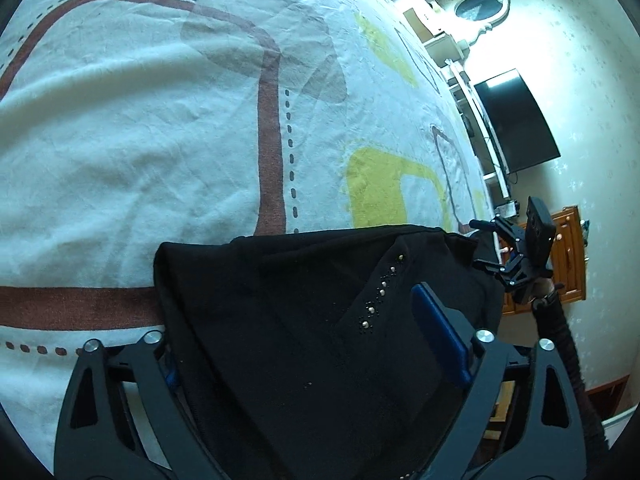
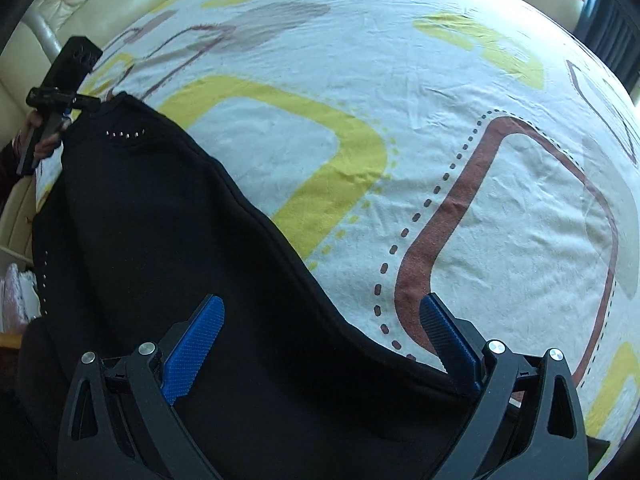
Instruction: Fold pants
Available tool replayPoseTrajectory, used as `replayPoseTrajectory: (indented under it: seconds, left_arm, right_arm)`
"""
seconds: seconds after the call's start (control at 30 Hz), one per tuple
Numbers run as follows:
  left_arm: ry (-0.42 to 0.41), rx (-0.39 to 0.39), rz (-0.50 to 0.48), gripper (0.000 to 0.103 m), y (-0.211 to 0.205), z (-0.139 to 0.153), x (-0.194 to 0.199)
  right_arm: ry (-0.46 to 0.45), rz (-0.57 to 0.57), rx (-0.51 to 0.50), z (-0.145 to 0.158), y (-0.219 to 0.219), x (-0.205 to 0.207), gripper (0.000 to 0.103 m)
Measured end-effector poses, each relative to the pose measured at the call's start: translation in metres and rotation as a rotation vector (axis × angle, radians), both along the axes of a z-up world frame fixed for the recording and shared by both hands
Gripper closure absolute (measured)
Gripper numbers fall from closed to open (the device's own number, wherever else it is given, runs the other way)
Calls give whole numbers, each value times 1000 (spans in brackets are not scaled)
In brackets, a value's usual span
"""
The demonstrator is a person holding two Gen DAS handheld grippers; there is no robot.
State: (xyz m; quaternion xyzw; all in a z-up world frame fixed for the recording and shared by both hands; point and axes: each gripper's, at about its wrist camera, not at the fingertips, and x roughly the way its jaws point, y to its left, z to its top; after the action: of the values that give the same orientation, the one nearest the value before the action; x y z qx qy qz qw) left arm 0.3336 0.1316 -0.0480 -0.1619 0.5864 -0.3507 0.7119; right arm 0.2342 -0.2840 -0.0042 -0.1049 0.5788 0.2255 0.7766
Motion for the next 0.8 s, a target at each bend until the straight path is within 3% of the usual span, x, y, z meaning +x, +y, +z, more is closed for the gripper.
replayPoseTrajectory:
  seconds: [0.03, 0.07, 0.1, 0.2, 0.27, 0.4, 0.57, 0.8]
  left_arm:
    - [-17, 21, -2, 27, 0, 0, 0]
    - [-29, 33, 0, 38, 2, 0, -1]
    - [-39, 46, 4, 54, 5, 1, -1]
    - [-28, 78, 20, 80, 13, -3, 2]
    - [-20, 56, 23, 87, 16, -3, 2]
    - [-104, 41, 10, 91, 13, 13, -3]
    - [-171, -45, 43, 91, 18, 37, -10]
    - [-280, -209, 39, 91, 38, 78, -50]
  right_arm:
    - [21, 4, 9, -4, 1, 1, 18]
    - [54, 13, 39, -7, 3, 3, 36]
    - [86, 2, 41, -12, 3, 6, 62]
    - [107, -35, 54, -15, 0, 9, 66]
    - [98, -48, 75, -9, -3, 8, 84]
    - [1, -64, 45, 11, 3, -3, 90]
    - [-169, -122, 18, 49, 5, -33, 90]
    - [-433, -135, -59, 92, 23, -119, 90]
